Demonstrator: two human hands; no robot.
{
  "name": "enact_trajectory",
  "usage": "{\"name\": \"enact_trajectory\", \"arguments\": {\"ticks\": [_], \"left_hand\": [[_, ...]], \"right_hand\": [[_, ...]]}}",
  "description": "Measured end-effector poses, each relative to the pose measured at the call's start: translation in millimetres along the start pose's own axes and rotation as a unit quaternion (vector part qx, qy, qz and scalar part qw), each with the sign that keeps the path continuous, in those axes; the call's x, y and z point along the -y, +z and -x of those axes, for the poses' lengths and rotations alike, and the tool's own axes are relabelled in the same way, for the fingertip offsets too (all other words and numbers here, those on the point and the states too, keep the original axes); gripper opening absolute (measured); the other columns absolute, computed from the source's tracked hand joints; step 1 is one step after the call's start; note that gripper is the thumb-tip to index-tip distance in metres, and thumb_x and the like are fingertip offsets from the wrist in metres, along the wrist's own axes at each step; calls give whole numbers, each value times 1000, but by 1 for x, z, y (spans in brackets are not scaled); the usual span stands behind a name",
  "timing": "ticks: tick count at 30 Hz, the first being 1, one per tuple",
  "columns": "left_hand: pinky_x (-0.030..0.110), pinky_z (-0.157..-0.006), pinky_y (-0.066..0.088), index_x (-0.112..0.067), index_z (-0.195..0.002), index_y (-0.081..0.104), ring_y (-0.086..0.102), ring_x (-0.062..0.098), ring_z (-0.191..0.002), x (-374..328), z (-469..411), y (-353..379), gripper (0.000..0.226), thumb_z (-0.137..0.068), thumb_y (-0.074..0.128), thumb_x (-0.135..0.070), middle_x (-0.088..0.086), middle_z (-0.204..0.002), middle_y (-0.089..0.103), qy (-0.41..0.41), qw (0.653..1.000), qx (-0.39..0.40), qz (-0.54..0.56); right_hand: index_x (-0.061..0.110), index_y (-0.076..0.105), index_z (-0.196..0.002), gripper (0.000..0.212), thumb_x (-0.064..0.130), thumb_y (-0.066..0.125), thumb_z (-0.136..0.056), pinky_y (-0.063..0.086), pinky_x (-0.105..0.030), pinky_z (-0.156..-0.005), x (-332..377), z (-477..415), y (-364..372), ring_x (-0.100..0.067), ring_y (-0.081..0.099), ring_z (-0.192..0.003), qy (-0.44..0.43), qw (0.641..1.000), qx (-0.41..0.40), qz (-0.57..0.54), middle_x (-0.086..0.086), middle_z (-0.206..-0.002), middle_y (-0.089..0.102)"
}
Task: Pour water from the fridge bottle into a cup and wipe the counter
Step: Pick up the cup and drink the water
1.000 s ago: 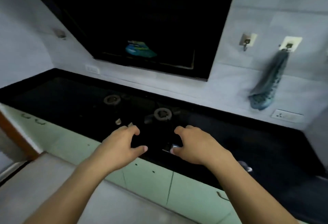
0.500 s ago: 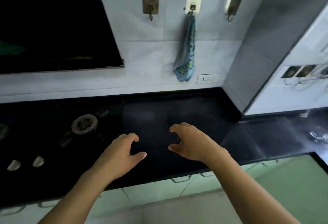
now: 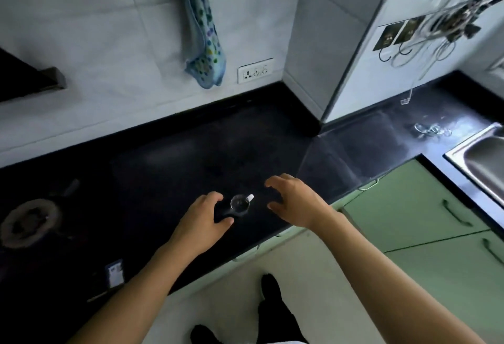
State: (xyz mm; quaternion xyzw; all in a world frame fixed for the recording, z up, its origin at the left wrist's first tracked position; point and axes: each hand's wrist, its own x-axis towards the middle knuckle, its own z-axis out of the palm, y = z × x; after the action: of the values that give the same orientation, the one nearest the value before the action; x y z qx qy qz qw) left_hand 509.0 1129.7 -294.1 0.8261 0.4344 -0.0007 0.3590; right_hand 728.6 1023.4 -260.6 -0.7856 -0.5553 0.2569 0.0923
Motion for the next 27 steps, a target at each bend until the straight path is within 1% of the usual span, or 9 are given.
{"name": "enact_trajectory", "arguments": {"ticks": [2,5,10,15,18,20,22,25,27], "left_hand": [[31,-97,49,-24,-139,44,52,16,-125,3,-15,15,61,-87,73,-38,0,-140,50,-36,999,-4,25],[33,-100,49,-20,-143,40,54,18,-125,6,-34,40,70,-85,77,-30,4,-143,49,-121,988,-21,96],[29,-94,50,-20,-146,35,56,16,-120,13,-52,82,80,-80,81,-21,4,-147,47,-230,950,-44,207],[34,-100,50,-18,-149,33,53,20,-129,17,-60,111,86,-79,81,-10,4,-152,43,-276,917,-61,283],[38,-103,50,-17,-148,35,52,20,-131,17,-65,122,84,-78,81,-6,5,-152,44,-292,904,-75,302],[37,-103,49,-15,-148,36,53,20,-130,17,-68,126,83,-78,80,-4,5,-151,45,-301,896,-84,317],[34,-101,49,-14,-148,38,54,19,-129,18,-72,129,81,-79,79,-2,3,-150,46,-303,890,-87,330],[32,-98,48,-14,-145,45,57,17,-126,18,-75,132,74,-79,77,1,3,-147,51,-296,886,-90,346],[32,-99,49,-17,-140,51,59,14,-122,16,-77,134,69,-78,77,1,1,-141,57,-292,888,-91,344]], "right_hand": [[21,51,-137,50,26,69,-91,54,-38,-88,-19,-22,13,-23,64,-101,-10,1000,8,-16,-3,-127,55],[20,53,-134,47,23,69,-90,56,-39,-86,-44,-57,38,-25,64,-103,-25,998,38,-50,-3,-123,56],[17,52,-135,46,18,68,-91,56,-42,-86,-67,-101,78,-26,62,-100,-53,992,92,-69,-6,-120,56],[14,56,-131,44,12,70,-89,56,-42,-83,-78,-119,98,-27,62,-94,-68,988,102,-89,-8,-114,56],[13,58,-132,45,10,71,-88,56,-41,-83,-81,-124,106,-25,63,-91,-80,985,114,-97,-9,-113,58],[12,60,-129,43,10,71,-88,56,-38,-81,-82,-127,111,-25,64,-89,-86,984,116,-104,-9,-113,59],[11,66,-119,33,9,72,-86,52,-34,-75,-81,-129,116,-24,63,-85,-90,984,104,-111,-8,-106,60],[9,67,-88,2,10,69,-87,45,-32,-66,-81,-132,122,-23,57,-74,-98,986,80,-112,-6,-87,59],[8,69,-84,7,11,67,-89,48,-33,-65,-82,-133,124,-24,59,-74,-103,985,73,-119,-9,-85,62]]}}
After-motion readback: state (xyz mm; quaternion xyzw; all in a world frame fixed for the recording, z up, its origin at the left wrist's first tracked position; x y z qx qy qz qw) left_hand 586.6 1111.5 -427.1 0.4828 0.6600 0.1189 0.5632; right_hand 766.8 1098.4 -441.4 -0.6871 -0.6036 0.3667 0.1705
